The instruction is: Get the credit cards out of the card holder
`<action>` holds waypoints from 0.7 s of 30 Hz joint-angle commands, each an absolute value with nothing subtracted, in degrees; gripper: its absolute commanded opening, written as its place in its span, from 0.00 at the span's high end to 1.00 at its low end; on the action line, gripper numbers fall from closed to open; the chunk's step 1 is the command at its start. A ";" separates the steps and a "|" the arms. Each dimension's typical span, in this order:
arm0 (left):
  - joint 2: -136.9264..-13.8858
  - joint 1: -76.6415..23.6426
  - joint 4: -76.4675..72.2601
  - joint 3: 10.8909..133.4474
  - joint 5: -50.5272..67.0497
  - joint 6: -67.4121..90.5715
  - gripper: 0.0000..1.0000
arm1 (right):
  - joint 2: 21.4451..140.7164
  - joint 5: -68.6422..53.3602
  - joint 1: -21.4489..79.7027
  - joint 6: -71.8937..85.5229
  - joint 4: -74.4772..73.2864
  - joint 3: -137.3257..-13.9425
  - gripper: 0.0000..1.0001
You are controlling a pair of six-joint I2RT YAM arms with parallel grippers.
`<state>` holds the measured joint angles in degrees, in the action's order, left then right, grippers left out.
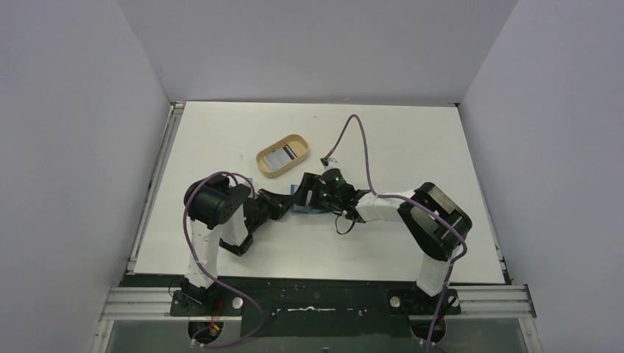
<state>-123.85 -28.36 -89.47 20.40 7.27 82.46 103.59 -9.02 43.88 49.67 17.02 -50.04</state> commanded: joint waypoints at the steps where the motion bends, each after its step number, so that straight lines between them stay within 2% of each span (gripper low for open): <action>1: -128.50 -30.84 -79.98 21.31 13.40 78.40 1.00 | 104.16 -22.68 49.09 55.12 19.00 -46.81 0.23; 7: -127.87 -30.68 -79.98 21.69 14.25 80.10 1.00 | 106.47 -32.37 48.78 67.34 53.40 -40.69 0.25; 16: -126.66 -30.50 -79.98 23.00 15.88 81.49 1.00 | 107.64 -36.92 48.87 74.95 72.11 -40.17 0.28; 21: -126.27 -30.34 -80.06 23.02 16.44 82.18 1.00 | 109.78 -34.64 48.79 77.12 76.88 -38.24 0.35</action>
<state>-124.33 -28.42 -87.99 23.20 10.15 84.40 109.65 -28.25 46.85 72.07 60.62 -37.91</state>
